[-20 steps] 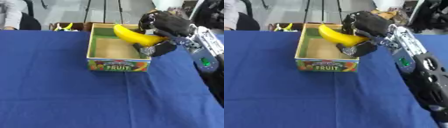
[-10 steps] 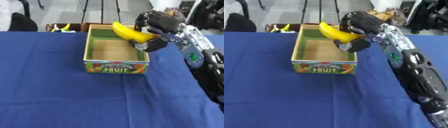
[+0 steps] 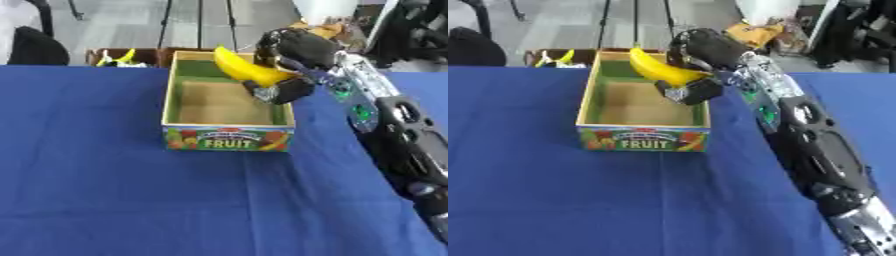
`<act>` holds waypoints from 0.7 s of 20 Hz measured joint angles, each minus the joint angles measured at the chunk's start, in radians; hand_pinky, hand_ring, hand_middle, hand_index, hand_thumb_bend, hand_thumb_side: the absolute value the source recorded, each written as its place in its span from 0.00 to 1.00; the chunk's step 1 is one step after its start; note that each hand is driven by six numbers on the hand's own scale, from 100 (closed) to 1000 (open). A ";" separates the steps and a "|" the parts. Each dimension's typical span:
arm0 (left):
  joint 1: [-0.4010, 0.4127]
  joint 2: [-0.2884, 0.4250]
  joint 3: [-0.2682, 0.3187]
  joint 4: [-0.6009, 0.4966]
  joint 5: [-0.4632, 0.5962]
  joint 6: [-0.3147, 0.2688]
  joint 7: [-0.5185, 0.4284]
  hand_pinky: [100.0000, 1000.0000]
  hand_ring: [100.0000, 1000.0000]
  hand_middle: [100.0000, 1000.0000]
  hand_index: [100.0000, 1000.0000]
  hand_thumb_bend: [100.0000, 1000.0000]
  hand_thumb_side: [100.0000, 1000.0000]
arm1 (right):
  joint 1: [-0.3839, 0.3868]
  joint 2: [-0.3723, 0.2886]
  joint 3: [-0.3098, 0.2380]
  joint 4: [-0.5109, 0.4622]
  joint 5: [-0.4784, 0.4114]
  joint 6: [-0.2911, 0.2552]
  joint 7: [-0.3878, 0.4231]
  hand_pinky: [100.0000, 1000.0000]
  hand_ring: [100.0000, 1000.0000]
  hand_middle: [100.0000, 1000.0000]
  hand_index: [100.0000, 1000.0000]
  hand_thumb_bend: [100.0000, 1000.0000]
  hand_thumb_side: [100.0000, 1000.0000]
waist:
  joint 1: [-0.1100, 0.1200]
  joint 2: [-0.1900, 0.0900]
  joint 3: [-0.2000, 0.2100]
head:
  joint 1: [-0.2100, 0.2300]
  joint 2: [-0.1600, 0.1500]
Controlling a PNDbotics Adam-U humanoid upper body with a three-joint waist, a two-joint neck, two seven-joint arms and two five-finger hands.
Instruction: Pick up objects on the table and place them in the box.
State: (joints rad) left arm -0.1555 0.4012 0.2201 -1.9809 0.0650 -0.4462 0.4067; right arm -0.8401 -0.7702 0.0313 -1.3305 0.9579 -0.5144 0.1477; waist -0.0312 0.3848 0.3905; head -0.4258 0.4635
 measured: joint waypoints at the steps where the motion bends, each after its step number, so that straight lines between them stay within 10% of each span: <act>1: 0.000 -0.003 0.000 0.000 0.000 -0.001 0.000 0.47 0.69 0.54 0.66 0.00 1.00 | -0.005 -0.001 0.000 0.009 0.001 0.000 -0.004 0.61 0.63 0.34 0.46 0.00 0.77 | 0.000 0.002 0.003 | -0.006 -0.001; 14: -0.005 -0.023 0.005 0.000 0.000 -0.002 0.000 0.47 0.69 0.53 0.66 0.00 1.00 | -0.048 -0.027 -0.001 0.155 0.062 -0.033 -0.077 0.61 0.63 0.34 0.46 0.00 0.77 | -0.006 0.031 0.054 | -0.073 -0.031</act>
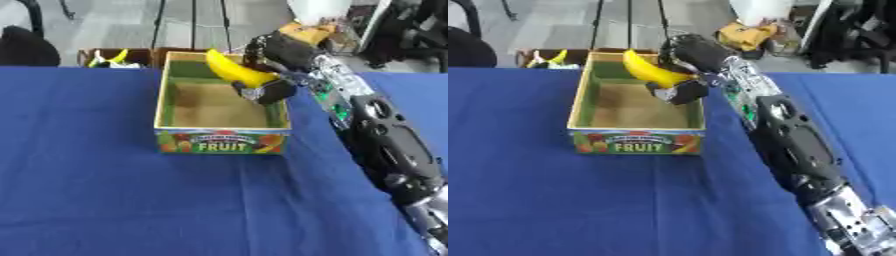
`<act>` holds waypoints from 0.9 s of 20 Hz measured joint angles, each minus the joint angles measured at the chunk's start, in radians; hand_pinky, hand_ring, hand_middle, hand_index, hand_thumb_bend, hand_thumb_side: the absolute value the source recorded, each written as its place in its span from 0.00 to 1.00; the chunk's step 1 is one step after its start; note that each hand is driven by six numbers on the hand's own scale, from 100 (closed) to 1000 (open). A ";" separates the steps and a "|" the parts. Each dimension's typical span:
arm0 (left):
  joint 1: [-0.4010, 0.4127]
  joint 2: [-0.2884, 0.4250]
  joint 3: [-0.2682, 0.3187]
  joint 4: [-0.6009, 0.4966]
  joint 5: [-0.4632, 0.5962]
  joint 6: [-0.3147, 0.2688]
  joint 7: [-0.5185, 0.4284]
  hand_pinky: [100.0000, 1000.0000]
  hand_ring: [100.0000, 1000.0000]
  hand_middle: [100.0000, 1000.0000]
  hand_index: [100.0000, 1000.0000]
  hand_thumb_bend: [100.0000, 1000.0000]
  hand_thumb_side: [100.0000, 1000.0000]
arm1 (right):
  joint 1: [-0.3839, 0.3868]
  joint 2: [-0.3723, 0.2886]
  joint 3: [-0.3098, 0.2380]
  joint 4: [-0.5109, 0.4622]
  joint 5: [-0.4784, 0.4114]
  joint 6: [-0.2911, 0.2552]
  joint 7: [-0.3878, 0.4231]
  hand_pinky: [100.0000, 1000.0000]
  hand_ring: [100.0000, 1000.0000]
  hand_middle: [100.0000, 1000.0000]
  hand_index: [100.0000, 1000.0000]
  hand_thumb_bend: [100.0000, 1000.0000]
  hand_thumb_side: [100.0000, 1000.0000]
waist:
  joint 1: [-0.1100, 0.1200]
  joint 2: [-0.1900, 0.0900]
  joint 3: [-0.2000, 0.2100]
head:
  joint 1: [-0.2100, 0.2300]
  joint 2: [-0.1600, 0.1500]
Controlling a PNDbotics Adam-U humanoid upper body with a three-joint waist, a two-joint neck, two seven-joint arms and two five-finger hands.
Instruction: Pick up objects on the table and place them in the box.
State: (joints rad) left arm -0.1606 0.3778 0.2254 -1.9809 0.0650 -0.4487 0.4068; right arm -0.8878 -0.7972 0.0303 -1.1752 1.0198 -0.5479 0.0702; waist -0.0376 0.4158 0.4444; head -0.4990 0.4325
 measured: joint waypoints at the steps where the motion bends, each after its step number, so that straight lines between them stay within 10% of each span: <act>1: 0.000 -0.001 0.000 0.000 0.000 0.000 0.000 0.47 0.69 0.53 0.66 0.00 1.00 | -0.002 0.000 0.000 0.010 0.003 -0.004 -0.004 0.61 0.63 0.34 0.46 0.00 0.77 | -0.001 0.003 0.006 | -0.007 -0.004; 18: -0.017 -0.010 0.000 0.000 0.000 -0.005 -0.003 0.47 0.69 0.53 0.66 0.00 1.00 | -0.032 0.000 -0.004 0.122 0.054 -0.037 -0.045 0.65 0.72 0.42 0.53 0.00 0.81 | -0.008 0.033 0.046 | -0.071 -0.022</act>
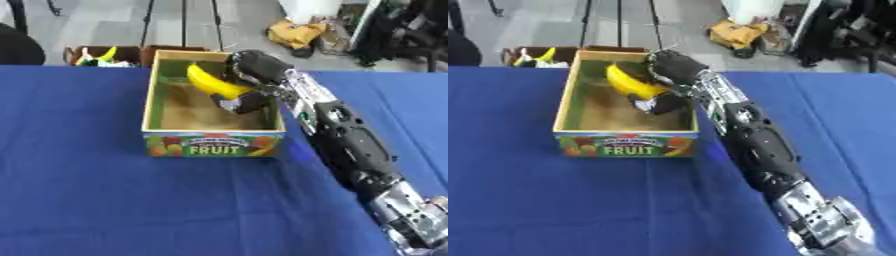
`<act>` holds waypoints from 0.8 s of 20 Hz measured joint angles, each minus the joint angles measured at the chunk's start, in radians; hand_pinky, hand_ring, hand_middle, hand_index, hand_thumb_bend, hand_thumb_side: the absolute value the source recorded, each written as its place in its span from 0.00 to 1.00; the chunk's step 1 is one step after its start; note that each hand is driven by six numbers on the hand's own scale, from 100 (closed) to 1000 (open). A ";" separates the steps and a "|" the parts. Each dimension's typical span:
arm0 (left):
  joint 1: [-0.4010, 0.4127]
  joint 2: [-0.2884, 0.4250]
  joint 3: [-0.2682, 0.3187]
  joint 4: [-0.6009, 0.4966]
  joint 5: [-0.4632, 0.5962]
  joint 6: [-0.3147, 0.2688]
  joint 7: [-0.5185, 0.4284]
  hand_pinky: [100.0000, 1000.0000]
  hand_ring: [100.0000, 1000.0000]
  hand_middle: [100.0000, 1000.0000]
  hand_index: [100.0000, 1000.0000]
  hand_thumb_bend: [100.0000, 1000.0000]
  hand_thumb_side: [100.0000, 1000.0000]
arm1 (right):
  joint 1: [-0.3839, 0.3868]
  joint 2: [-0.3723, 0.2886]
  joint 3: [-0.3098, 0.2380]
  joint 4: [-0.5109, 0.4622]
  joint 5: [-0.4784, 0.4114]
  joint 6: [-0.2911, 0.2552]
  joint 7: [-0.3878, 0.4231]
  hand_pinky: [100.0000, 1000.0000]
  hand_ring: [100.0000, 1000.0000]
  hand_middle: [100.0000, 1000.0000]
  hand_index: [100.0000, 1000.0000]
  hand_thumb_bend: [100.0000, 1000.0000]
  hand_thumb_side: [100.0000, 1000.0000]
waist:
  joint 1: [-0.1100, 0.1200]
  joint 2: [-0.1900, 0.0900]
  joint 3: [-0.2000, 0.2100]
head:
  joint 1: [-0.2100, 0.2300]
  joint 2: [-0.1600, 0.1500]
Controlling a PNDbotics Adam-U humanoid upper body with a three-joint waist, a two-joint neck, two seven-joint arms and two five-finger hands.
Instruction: Pick up objects on the table and place them in the box.
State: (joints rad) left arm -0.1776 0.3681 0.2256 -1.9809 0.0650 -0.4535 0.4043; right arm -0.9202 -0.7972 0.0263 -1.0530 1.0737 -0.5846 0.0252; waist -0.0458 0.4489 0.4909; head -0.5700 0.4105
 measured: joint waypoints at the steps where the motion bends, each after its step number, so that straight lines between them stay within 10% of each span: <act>1: 0.000 0.000 0.000 0.000 0.000 0.000 0.000 0.47 0.69 0.53 0.66 0.00 1.00 | 0.000 0.000 0.002 0.002 0.012 -0.004 0.004 0.65 0.72 0.41 0.51 0.00 0.80 | -0.001 0.000 0.000 | -0.001 0.000; 16: -0.010 0.000 0.000 0.000 0.000 -0.001 -0.001 0.47 0.70 0.53 0.66 0.00 1.00 | -0.034 0.000 0.006 0.022 -0.008 -0.080 0.273 0.68 0.79 0.44 0.53 0.00 0.79 | -0.014 0.000 0.001 | -0.023 0.000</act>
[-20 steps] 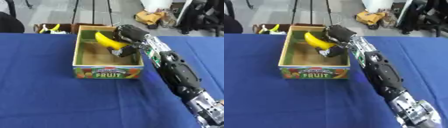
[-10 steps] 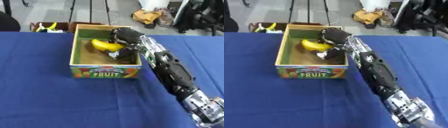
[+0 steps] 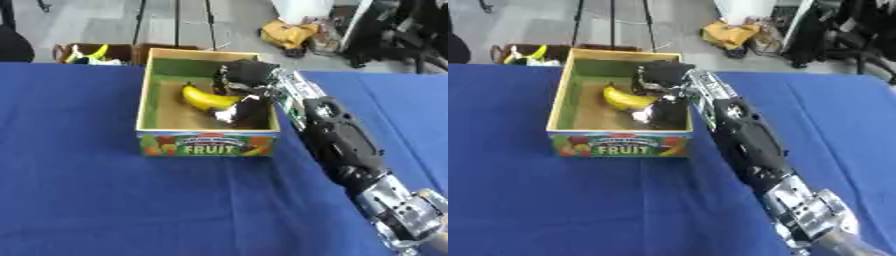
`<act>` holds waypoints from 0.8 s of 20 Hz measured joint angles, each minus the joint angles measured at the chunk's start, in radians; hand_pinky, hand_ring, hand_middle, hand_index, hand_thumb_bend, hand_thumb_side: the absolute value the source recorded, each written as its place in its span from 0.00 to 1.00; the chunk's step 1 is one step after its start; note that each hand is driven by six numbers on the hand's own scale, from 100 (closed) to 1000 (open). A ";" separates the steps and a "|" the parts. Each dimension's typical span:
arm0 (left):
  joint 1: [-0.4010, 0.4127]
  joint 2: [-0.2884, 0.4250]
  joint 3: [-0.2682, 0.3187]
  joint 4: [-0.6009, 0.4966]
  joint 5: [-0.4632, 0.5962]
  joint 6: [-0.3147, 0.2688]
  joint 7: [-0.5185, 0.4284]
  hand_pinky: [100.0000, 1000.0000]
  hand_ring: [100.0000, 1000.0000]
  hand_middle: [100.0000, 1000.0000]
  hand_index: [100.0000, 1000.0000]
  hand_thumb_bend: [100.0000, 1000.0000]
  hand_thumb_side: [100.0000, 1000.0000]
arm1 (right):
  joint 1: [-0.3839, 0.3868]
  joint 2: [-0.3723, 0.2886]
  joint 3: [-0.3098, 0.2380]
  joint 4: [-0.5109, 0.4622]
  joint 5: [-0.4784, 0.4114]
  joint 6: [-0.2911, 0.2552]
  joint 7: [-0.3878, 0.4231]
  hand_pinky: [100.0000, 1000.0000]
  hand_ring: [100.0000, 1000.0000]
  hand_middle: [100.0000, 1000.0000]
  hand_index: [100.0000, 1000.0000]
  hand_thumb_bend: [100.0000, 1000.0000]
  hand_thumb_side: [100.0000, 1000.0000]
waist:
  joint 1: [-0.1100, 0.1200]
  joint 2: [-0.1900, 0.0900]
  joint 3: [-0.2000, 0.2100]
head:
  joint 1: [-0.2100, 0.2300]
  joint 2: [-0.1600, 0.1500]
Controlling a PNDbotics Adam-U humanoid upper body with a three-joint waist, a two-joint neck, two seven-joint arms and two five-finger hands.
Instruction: Pick up objects on the table and place them in the box.
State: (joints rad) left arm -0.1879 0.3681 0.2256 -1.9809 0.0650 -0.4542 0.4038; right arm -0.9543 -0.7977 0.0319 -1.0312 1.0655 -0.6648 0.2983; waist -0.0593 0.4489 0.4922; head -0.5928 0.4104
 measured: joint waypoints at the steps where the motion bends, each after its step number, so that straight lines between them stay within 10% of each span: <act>1: -0.001 0.000 0.000 0.000 0.000 0.000 0.000 0.47 0.70 0.53 0.66 0.00 1.00 | -0.001 0.000 0.000 -0.001 -0.004 -0.001 0.008 0.68 0.80 0.46 0.54 0.00 0.79 | -0.001 0.000 0.000 | 0.000 0.000; 16: -0.005 0.000 0.002 0.000 0.000 -0.002 0.002 0.47 0.70 0.53 0.66 0.00 1.00 | -0.004 -0.002 0.005 -0.067 -0.041 -0.006 0.037 0.75 0.89 0.58 0.69 0.20 0.85 | -0.006 0.000 -0.001 | -0.014 0.000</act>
State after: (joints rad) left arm -0.1933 0.3681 0.2273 -1.9809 0.0650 -0.4566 0.4062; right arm -0.9584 -0.8002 0.0374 -1.0986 1.0242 -0.6709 0.3358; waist -0.0649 0.4489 0.4911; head -0.6068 0.4104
